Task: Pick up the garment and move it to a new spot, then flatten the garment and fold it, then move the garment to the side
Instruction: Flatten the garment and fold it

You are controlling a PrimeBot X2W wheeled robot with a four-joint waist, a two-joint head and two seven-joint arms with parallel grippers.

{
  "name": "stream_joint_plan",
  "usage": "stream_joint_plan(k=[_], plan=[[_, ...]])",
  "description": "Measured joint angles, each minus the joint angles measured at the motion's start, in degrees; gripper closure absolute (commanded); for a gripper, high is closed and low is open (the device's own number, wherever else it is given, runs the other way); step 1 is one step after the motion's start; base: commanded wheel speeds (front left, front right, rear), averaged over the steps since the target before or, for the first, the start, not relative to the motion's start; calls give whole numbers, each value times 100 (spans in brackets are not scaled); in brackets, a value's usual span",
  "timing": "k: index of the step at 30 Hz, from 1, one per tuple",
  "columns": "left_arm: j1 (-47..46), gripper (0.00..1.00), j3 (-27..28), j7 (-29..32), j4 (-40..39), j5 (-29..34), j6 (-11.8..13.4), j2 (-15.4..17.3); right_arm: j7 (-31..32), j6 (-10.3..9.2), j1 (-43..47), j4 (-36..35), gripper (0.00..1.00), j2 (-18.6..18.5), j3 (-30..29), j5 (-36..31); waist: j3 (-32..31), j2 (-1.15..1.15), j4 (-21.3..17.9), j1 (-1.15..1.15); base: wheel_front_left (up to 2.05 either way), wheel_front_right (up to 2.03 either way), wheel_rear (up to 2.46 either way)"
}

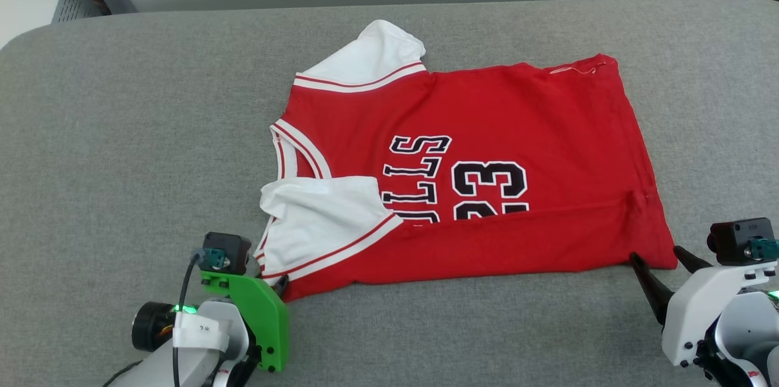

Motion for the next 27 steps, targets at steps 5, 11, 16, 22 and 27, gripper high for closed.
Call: stream_joint_plan(k=[5, 11, 16, 22, 27], plan=[[39, 100, -8, -180, 71, -138, -219, -145, 100, 0, 21, 130, 0, -59, -34, -4, -259, 0, 89, 0, 0, 0, 0], [136, 100, 120, -352, -452, -202, -222, 13, 238, 0, -15, 420, 0, -163, -304, -326, -388, 0, 238, 0, 0, 0, 0], [124, 100, 156, -360, -989, -123, -191, 244, 391, 0, -272, 802, 0, -42, -428, -454, -314, 0, 336, 0, 0, 0, 0], [112, 100, 159, -298, -1365, 7, -111, 393, 569, 0, -578, 1324, 0, 69, -604, -671, -134, 0, 424, 0, 0, 0, 0], [91, 100, 136, -274, -1481, 22, -112, 407, 560, 0, -773, 1634, 0, 235, -709, -782, 19, 0, 483, 0, 0, 0, 0]])
